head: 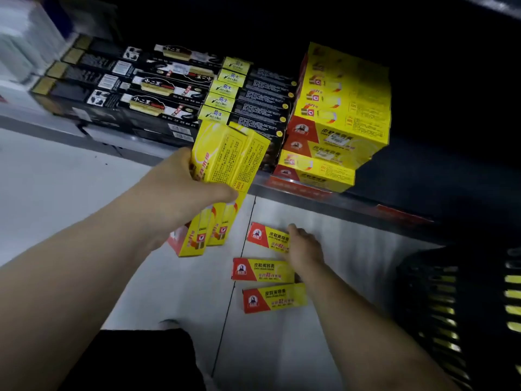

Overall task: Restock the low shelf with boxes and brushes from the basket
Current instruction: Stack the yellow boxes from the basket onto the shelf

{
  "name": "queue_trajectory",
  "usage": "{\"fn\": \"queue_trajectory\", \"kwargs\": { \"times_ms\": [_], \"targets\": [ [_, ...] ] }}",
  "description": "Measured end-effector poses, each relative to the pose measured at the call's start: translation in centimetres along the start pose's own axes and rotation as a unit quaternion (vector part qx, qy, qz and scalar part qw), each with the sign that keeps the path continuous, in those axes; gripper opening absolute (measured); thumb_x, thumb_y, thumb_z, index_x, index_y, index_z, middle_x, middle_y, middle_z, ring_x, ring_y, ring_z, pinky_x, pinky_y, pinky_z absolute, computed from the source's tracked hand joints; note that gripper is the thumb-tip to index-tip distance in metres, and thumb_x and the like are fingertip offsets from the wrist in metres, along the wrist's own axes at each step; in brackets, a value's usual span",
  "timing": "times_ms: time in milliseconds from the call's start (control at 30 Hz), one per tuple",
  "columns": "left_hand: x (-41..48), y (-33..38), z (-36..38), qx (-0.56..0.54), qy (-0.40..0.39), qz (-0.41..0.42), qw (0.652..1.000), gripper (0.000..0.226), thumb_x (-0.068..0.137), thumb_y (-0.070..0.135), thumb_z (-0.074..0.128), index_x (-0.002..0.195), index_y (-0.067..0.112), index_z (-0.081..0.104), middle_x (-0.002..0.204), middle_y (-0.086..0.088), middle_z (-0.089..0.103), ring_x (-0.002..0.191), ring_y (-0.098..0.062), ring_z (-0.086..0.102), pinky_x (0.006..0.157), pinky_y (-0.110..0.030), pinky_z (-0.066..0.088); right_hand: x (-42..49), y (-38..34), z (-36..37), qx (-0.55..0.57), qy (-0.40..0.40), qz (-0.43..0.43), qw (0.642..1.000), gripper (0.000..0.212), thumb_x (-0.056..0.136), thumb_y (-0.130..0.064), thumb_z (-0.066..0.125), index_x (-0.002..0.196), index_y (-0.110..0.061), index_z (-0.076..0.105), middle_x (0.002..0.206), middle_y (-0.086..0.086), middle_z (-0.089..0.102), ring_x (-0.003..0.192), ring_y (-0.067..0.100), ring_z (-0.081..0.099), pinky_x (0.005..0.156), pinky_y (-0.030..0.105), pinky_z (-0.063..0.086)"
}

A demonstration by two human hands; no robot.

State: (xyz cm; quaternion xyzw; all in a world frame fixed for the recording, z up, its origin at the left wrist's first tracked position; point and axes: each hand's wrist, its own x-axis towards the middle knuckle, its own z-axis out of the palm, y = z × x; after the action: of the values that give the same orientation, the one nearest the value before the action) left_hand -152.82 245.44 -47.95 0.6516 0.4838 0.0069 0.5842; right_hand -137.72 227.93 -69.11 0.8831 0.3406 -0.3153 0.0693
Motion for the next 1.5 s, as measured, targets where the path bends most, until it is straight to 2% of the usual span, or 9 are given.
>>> {"fn": "queue_trajectory", "kwargs": {
  "times_ms": [100,200,400,733,1067,1267,1367,1433,1500],
  "targets": [
    [0.6,0.5,0.2,-0.005,0.008,-0.003,1.0,0.039,0.069,0.022,0.078,0.102,0.024,0.058,0.09,0.0,0.069,0.079,-0.019,0.066,0.064,-0.031,0.049,-1.5,-0.2,-2.5,0.217,0.042,-0.052,0.974,0.052,0.07,-0.019,0.08,0.103,-0.031,0.041,0.107,-0.004,0.055,0.102,0.018,0.054,0.078,0.028,0.046],
    [1.0,1.3,0.6,-0.021,0.02,0.001,1.0,0.038,0.068,0.025,0.079,0.099,0.025,0.056,0.087,0.001,0.068,0.076,-0.018,0.066,0.063,-0.031,0.049,-4.4,-0.4,-6.2,0.346,0.189,-0.143,0.908,0.057,0.066,-0.027,0.083,0.112,-0.036,0.049,0.11,-0.011,0.052,0.106,0.009,0.051,0.085,0.014,0.04],
    [1.3,2.6,1.7,-0.049,0.049,0.022,0.997,0.038,0.071,0.022,0.078,0.103,0.021,0.057,0.087,0.003,0.068,0.077,-0.016,0.066,0.062,-0.027,0.048,-5.5,2.1,-12.2,0.21,0.476,-0.137,0.843,0.04,0.084,-0.017,0.069,0.122,-0.013,0.06,0.114,0.011,0.058,0.103,0.024,0.046,0.088,0.013,0.025],
    [1.3,2.8,2.1,-0.046,0.048,0.023,0.998,0.041,0.072,0.023,0.077,0.106,0.022,0.055,0.088,0.005,0.067,0.079,-0.015,0.065,0.065,-0.028,0.048,-2.8,0.6,-12.0,0.215,0.494,-0.099,0.837,0.035,0.083,-0.009,0.07,0.116,-0.018,0.066,0.123,0.016,0.049,0.116,0.035,0.04,0.095,0.025,0.03],
    [1.7,2.6,2.2,-0.017,0.042,0.019,0.999,0.043,0.071,0.027,0.077,0.108,0.023,0.056,0.09,0.003,0.068,0.08,-0.018,0.066,0.067,-0.032,0.05,-2.8,0.8,-12.3,0.315,0.516,-0.075,0.793,0.056,0.071,-0.008,0.08,0.116,0.004,0.051,0.123,0.022,0.044,0.116,0.021,0.044,0.099,-0.002,0.023],
    [1.8,2.8,2.4,-0.007,0.038,0.021,0.999,0.046,0.072,0.029,0.076,0.113,0.022,0.056,0.096,0.003,0.068,0.085,-0.019,0.065,0.077,-0.037,0.05,-3.2,1.5,-12.1,0.145,0.508,-0.075,0.846,0.047,0.071,-0.02,0.08,0.115,-0.012,0.065,0.111,0.016,0.057,0.106,0.037,0.05,0.095,0.043,0.04],
    [1.8,2.9,2.5,-0.009,0.037,0.016,0.999,0.048,0.071,0.029,0.077,0.114,0.022,0.056,0.098,0.001,0.068,0.086,-0.021,0.066,0.081,-0.041,0.052,-3.7,1.8,-12.7,0.095,0.525,-0.093,0.841,0.043,0.064,-0.018,0.084,0.105,-0.015,0.069,0.101,0.011,0.061,0.098,0.028,0.049,0.091,0.043,0.038],
    [1.8,3.0,2.5,-0.014,0.042,0.018,0.999,0.047,0.071,0.028,0.077,0.113,0.022,0.056,0.098,0.001,0.068,0.086,-0.021,0.066,0.08,-0.041,0.052,-4.8,2.0,-12.9,0.159,0.51,-0.102,0.839,0.041,0.066,-0.018,0.082,0.104,-0.015,0.066,0.101,0.003,0.064,0.096,0.017,0.047,0.09,0.036,0.036],
    [1.8,3.1,2.5,-0.027,0.046,0.023,0.998,0.047,0.071,0.027,0.077,0.113,0.022,0.056,0.097,0.002,0.068,0.085,-0.02,0.066,0.077,-0.038,0.052,-6.7,1.6,-13.1,0.406,0.406,-0.115,0.811,0.039,0.074,-0.026,0.074,0.109,-0.022,0.057,0.1,-0.005,0.065,0.095,0.012,0.055,0.083,0.032,0.044]
  ]
}}
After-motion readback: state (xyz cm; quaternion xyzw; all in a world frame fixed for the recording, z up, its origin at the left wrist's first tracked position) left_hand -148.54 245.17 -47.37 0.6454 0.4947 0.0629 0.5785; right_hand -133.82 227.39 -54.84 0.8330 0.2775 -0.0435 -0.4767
